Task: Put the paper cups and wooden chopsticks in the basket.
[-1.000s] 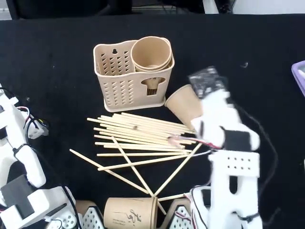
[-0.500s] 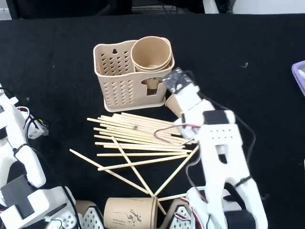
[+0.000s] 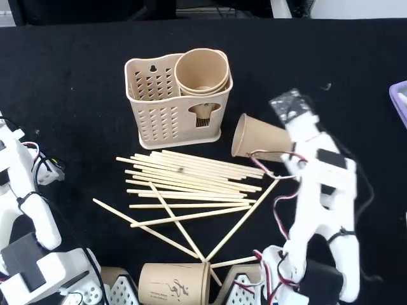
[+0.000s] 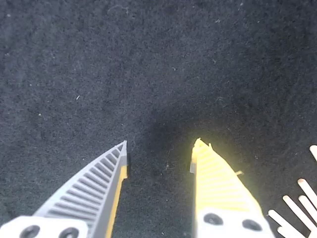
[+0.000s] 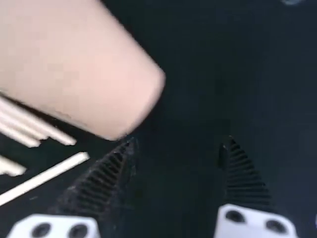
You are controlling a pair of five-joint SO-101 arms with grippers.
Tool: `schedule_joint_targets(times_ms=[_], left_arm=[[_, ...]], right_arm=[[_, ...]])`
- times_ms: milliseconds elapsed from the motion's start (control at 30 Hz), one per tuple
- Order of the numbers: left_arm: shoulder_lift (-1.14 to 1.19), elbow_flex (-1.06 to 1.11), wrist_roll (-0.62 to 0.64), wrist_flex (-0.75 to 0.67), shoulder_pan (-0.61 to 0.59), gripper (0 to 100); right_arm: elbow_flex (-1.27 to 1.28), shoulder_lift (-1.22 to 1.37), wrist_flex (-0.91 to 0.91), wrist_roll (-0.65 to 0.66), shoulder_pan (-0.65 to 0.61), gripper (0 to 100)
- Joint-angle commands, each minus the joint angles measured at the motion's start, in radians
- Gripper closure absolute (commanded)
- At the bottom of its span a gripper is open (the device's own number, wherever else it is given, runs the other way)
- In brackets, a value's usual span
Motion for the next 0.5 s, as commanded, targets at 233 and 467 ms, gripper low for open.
schedule_joint_targets(times_ms=[233, 467], left_arm=[[-0.029, -0.013, 0.002, -0.011, 0.01, 79], [-0.029, -0.012, 0.002, -0.011, 0.01, 79]], right_arm=[[-0.367, 0.005, 0.361, -0.348, -0.051, 73.0], [-0.397, 0.005, 0.42, -0.611, -0.376, 72.7]])
